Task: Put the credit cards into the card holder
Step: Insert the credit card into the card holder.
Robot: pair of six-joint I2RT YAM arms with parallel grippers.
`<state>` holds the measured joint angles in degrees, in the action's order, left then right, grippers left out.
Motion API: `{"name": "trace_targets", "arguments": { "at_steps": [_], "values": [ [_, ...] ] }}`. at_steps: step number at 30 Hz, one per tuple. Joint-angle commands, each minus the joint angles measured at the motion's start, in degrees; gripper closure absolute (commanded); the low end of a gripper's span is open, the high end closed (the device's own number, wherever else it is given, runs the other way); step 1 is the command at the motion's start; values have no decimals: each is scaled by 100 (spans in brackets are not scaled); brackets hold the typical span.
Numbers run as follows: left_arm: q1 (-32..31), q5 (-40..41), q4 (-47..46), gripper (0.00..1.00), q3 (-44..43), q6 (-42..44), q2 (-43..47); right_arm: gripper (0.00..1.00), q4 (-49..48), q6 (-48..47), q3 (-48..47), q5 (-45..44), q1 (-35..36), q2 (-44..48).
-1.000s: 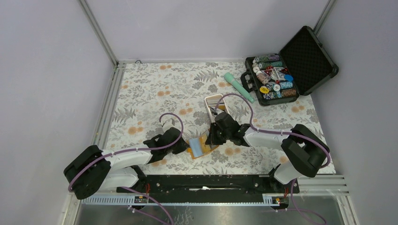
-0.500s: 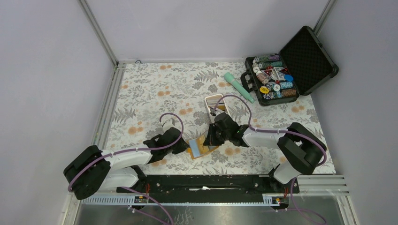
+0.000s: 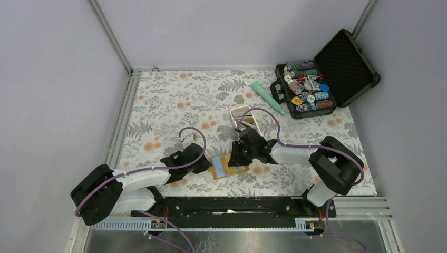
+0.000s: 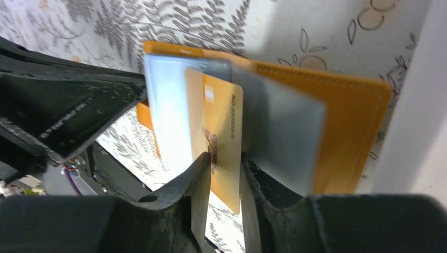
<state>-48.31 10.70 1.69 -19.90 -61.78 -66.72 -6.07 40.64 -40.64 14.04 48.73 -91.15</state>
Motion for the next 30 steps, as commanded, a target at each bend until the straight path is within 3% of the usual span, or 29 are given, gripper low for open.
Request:
{"name": "trace_targets", "arguments": {
  "at_steps": [1,18,30],
  "values": [
    [-11,240,491,96,-62,175,21,65,780,-227,-155,-178,49,-83],
    [-11,252,529,96,-75,175,45,54,1175,-365,-449,-627,47,444],
    [-10,231,519,96,-85,184,20,66,715,-333,-405,-496,47,115]
  ]
}}
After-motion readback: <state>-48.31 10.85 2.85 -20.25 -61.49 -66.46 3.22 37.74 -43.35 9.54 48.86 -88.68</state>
